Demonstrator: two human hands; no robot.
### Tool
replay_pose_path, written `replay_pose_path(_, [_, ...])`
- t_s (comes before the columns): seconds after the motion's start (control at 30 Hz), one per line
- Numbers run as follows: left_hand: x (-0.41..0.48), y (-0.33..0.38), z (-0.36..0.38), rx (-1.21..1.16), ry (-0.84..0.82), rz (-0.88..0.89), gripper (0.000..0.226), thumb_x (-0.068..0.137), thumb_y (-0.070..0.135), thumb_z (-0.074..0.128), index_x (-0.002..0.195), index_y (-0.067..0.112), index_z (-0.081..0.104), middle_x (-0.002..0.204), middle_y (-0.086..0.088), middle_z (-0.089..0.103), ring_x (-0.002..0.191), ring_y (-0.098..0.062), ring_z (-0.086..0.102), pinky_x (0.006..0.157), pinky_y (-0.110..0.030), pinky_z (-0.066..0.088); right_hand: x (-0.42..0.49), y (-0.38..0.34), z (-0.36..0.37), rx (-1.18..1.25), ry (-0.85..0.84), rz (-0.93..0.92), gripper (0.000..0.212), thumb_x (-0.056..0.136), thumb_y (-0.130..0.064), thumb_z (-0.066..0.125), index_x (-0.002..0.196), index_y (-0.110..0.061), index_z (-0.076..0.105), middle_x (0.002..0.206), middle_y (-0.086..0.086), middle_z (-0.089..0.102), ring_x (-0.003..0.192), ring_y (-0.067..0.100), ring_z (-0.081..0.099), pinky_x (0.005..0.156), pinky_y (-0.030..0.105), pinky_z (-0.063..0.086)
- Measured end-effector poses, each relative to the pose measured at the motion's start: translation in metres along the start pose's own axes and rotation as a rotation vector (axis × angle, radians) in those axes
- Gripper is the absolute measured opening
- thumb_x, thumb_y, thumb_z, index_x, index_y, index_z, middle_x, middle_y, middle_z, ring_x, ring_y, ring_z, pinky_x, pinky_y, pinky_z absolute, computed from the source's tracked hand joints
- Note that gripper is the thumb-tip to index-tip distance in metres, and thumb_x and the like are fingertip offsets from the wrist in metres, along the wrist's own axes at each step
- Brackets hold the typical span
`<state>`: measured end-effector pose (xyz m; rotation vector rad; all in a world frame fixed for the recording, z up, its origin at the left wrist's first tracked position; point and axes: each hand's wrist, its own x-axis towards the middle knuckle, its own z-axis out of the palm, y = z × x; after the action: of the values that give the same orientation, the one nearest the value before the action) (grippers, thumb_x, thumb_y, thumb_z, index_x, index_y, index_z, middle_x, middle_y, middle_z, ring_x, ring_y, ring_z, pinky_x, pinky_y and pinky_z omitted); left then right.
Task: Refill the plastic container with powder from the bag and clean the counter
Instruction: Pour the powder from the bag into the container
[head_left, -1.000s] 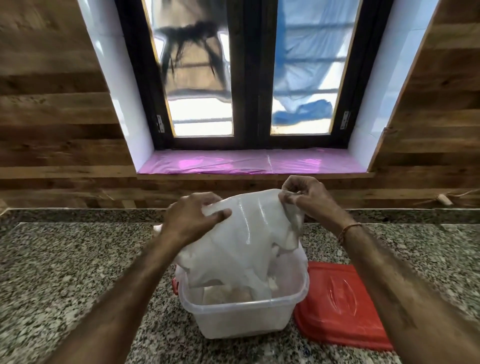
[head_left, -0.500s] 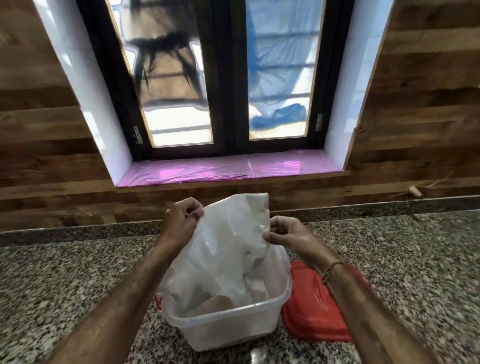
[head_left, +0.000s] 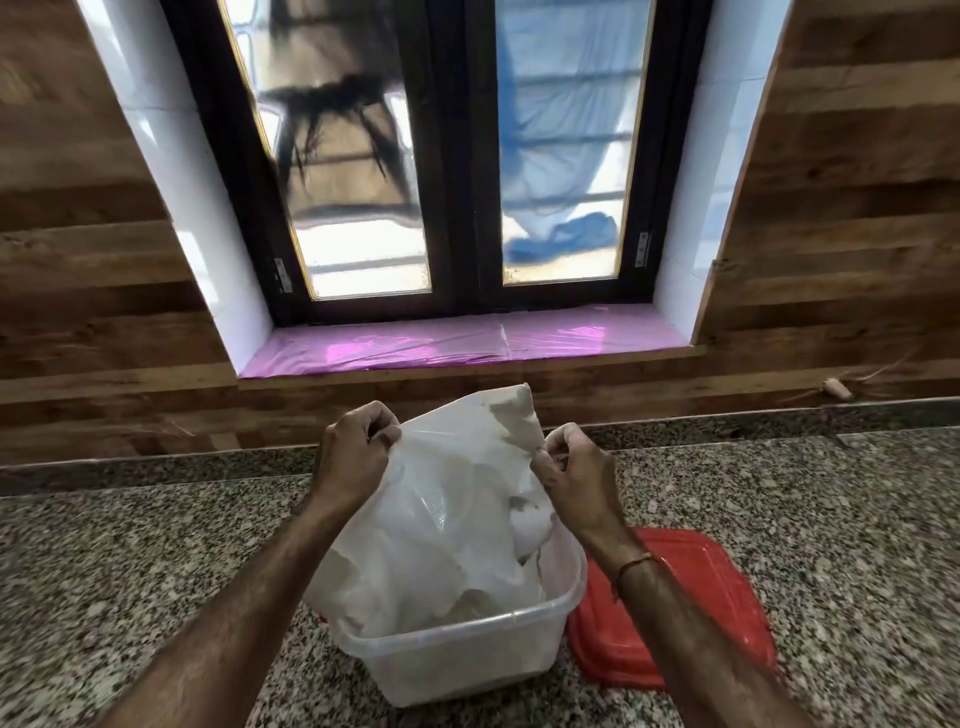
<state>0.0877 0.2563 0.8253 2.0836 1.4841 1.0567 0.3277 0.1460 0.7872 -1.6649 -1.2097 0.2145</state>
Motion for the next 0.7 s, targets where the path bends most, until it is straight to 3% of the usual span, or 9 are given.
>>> replay_pose_path(0.1, [0.002, 0.01, -0.003, -0.026, -0.127, 0.051, 0.005, 0.091, 0.034, 0.069, 0.091, 0.03, 0.072, 0.083, 0.011, 0.071, 0.078, -0.007, 0.064, 0.074, -0.031, 0.052, 0.003, 0.01, 0.001, 0.169, -0.139, 0.048, 0.012, 0.09, -0.021, 0.07, 0.083, -0.016, 0.061, 0.067, -0.01, 0.059, 0.059, 0.006, 0.048, 0.057, 0.025, 0.042])
replay_pose_path(0.2, [0.004, 0.033, 0.009, 0.01, -0.207, 0.116, 0.026, 0.086, 0.056, 0.067, 0.104, 0.038, 0.073, 0.097, 0.017, 0.071, 0.094, -0.009, 0.066, 0.082, -0.032, 0.053, 0.001, 0.009, 0.006, 0.294, -0.249, 0.067, 0.014, 0.093, -0.03, 0.069, 0.088, -0.019, 0.061, 0.068, -0.011, 0.056, 0.063, 0.008, 0.048, 0.059, 0.034, 0.042])
replay_pose_path(0.33, [0.009, 0.054, 0.021, -0.061, -0.052, 0.102, 0.023, 0.076, 0.051, 0.066, 0.075, 0.028, 0.072, 0.07, 0.012, 0.069, 0.076, -0.01, 0.066, 0.07, -0.035, 0.053, -0.001, 0.001, -0.001, 0.526, -0.394, 0.113, 0.015, 0.096, -0.024, 0.071, 0.105, -0.013, 0.067, 0.091, 0.006, 0.076, 0.081, 0.016, 0.069, 0.073, 0.04, 0.057])
replay_pose_path(0.43, [0.014, 0.047, 0.021, -0.136, -0.045, 0.04, 0.023, 0.078, 0.049, 0.066, 0.072, 0.028, 0.073, 0.069, 0.01, 0.071, 0.073, -0.01, 0.065, 0.072, -0.037, 0.053, -0.006, 0.011, -0.011, 0.521, -0.558, 0.185, 0.021, 0.091, -0.018, 0.077, 0.107, -0.005, 0.07, 0.106, 0.021, 0.075, 0.091, 0.02, 0.072, 0.085, 0.043, 0.059])
replay_pose_path(0.53, [0.013, 0.047, 0.026, -0.199, -0.037, -0.014, 0.027, 0.08, 0.053, 0.063, 0.076, 0.028, 0.075, 0.07, 0.007, 0.073, 0.074, -0.017, 0.07, 0.073, -0.044, 0.059, -0.014, 0.02, -0.001, 0.401, -0.417, 0.23, 0.026, 0.073, -0.023, 0.087, 0.083, -0.006, 0.071, 0.087, 0.014, 0.077, 0.077, 0.018, 0.068, 0.078, 0.057, 0.06])
replay_pose_path(0.6, [0.015, 0.051, 0.028, -0.206, -0.024, -0.036, 0.033, 0.079, 0.056, 0.06, 0.076, 0.026, 0.074, 0.069, 0.006, 0.073, 0.076, -0.021, 0.072, 0.072, -0.046, 0.059, -0.017, 0.021, 0.009, 0.314, -0.237, 0.224, 0.038, 0.062, -0.037, 0.088, 0.07, -0.009, 0.063, 0.067, 0.002, 0.07, 0.064, 0.012, 0.058, 0.065, 0.053, 0.055])
replay_pose_path(0.7, [0.02, 0.05, 0.026, -0.197, -0.017, -0.066, 0.045, 0.08, 0.059, 0.056, 0.072, 0.017, 0.069, 0.063, 0.0, 0.069, 0.064, -0.022, 0.066, 0.066, -0.043, 0.055, -0.024, 0.015, 0.015, 0.12, -0.001, 0.202, 0.041, 0.065, -0.042, 0.087, 0.066, -0.014, 0.057, 0.059, -0.006, 0.064, 0.057, 0.015, 0.054, 0.055, 0.041, 0.046])
